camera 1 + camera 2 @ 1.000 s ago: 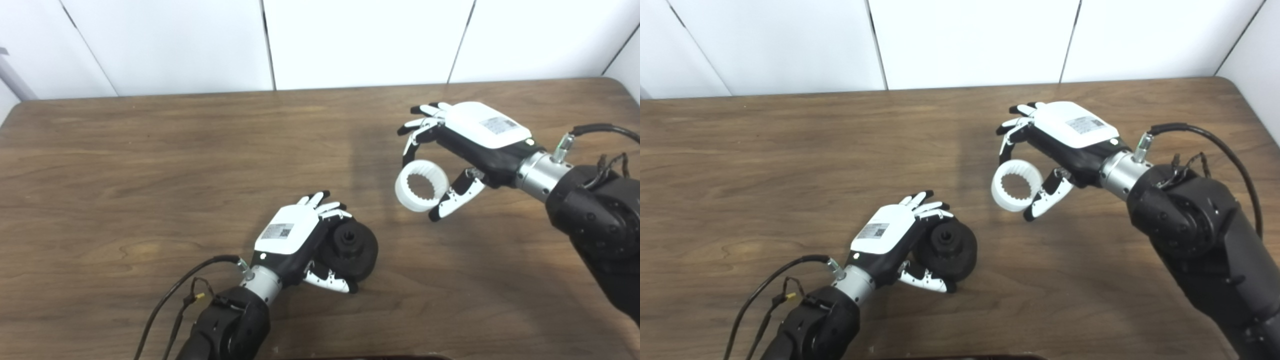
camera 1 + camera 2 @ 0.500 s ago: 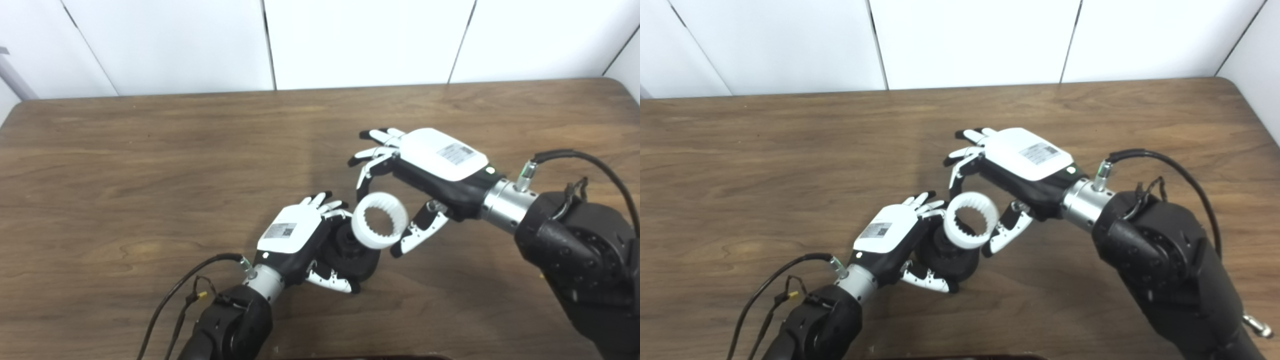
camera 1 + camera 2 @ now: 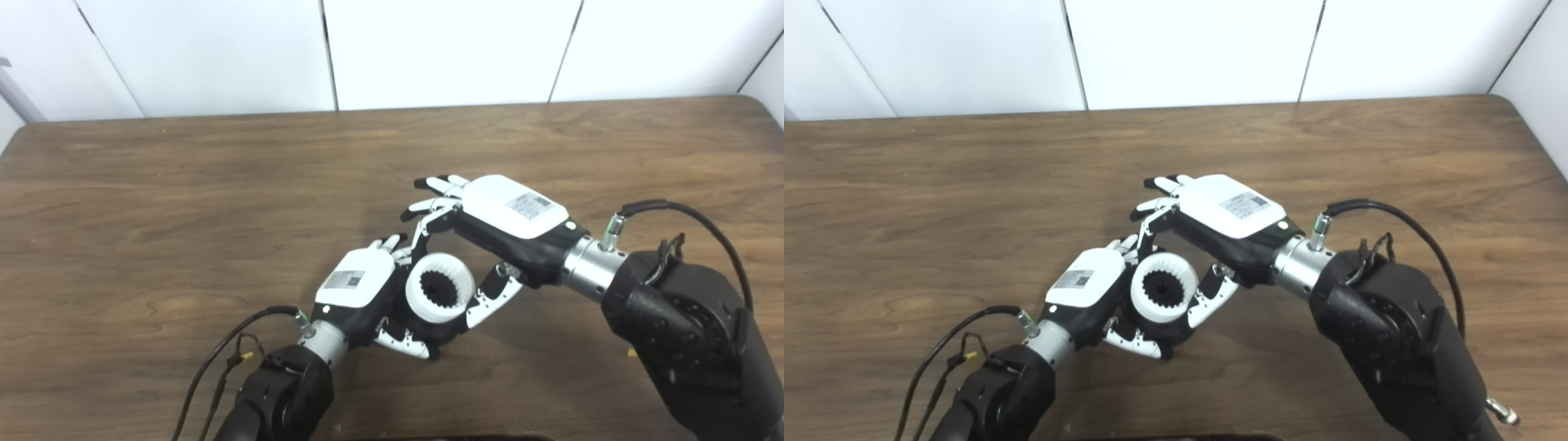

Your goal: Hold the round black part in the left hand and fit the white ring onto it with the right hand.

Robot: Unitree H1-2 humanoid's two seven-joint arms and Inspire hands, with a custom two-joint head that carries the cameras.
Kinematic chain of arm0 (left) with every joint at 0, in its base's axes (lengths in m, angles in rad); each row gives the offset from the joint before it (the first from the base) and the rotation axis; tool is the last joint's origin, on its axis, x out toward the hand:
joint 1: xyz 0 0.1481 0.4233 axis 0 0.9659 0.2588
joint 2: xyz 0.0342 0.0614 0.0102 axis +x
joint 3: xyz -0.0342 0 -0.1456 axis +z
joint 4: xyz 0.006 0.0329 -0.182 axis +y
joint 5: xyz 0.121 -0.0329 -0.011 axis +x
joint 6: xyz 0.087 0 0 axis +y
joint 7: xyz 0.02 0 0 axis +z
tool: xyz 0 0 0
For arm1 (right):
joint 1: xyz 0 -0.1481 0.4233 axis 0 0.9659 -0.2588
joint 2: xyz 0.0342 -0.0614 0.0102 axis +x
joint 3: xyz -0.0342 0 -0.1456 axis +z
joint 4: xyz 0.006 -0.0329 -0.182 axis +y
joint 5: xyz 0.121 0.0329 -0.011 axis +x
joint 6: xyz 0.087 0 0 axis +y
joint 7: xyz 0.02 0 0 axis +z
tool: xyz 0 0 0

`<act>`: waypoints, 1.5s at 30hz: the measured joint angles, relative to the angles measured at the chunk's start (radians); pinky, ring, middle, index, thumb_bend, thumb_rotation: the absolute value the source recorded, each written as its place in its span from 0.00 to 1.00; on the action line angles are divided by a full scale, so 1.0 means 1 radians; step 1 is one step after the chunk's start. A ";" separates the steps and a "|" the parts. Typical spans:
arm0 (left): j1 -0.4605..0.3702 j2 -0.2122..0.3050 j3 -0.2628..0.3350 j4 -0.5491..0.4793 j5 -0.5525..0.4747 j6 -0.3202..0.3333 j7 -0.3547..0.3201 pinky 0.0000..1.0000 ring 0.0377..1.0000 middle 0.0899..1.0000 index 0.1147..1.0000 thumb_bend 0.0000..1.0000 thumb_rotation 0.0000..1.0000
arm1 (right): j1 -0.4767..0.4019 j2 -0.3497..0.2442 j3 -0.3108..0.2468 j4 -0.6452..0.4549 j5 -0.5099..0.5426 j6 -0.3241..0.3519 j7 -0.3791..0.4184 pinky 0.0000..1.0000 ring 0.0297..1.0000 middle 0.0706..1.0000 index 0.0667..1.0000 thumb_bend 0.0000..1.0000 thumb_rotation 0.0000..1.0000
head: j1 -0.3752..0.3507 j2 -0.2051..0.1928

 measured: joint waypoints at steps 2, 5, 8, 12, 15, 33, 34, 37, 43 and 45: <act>0.000 0.000 0.000 0.000 0.001 0.000 0.000 1.00 1.00 0.89 0.42 0.52 0.06 | 0.010 0.000 0.003 0.023 -0.006 -0.016 -0.004 1.00 0.97 0.84 0.45 0.52 0.15 | 0.000 0.002; 0.000 0.000 0.000 0.000 0.001 0.000 0.000 1.00 1.00 0.89 0.42 0.52 0.06 | 0.023 0.004 0.006 0.047 -0.021 -0.036 -0.011 1.00 0.97 0.83 0.45 0.53 0.15 | 0.000 0.003; 0.000 0.000 0.000 0.000 0.001 0.000 0.000 1.00 1.00 0.88 0.42 0.52 0.06 | 0.032 0.012 0.006 0.071 -0.030 -0.059 -0.021 1.00 0.97 0.84 0.45 0.52 0.14 | -0.003 0.005; -0.001 0.000 0.000 0.000 0.001 0.000 -0.002 1.00 0.99 0.88 0.42 0.52 0.06 | 0.038 0.016 0.006 0.099 -0.038 -0.075 -0.038 1.00 0.97 0.84 0.45 0.52 0.14 | -0.005 0.006; -0.001 0.000 0.000 0.000 0.001 0.000 -0.002 1.00 0.99 0.88 0.42 0.52 0.06 | 0.044 0.016 0.006 0.115 -0.041 -0.085 -0.048 1.00 0.96 0.84 0.45 0.53 0.14 | -0.005 0.008; -0.001 -0.002 -0.002 0.000 0.006 0.000 -0.002 1.00 0.98 0.86 0.42 0.52 0.06 | 0.049 0.035 0.020 0.154 -0.072 -0.116 -0.093 1.00 0.97 0.84 0.45 0.53 0.14 | -0.006 0.011; -0.001 -0.002 -0.002 0.000 0.006 0.000 -0.002 1.00 0.97 0.86 0.42 0.52 0.06 | 0.049 0.036 0.022 0.155 -0.073 -0.116 -0.093 1.00 0.97 0.84 0.45 0.52 0.14 | -0.006 0.012; 0.000 -0.003 -0.002 0.000 0.006 0.000 -0.002 1.00 0.97 0.86 0.42 0.52 0.06 | 0.049 0.039 0.030 0.157 -0.077 -0.116 -0.095 1.00 0.97 0.84 0.45 0.53 0.14 | -0.005 0.014; 0.000 -0.003 -0.002 0.000 0.006 0.000 -0.002 1.00 0.97 0.86 0.42 0.52 0.06 | 0.048 0.046 0.042 0.166 -0.089 -0.116 -0.112 1.00 0.97 0.84 0.45 0.53 0.14 | -0.005 0.014; 0.000 -0.003 -0.001 0.000 0.006 0.000 -0.002 1.00 0.97 0.86 0.42 0.52 0.06 | 0.047 0.048 0.045 0.169 -0.091 -0.117 -0.115 1.00 0.97 0.84 0.45 0.53 0.14 | -0.005 0.014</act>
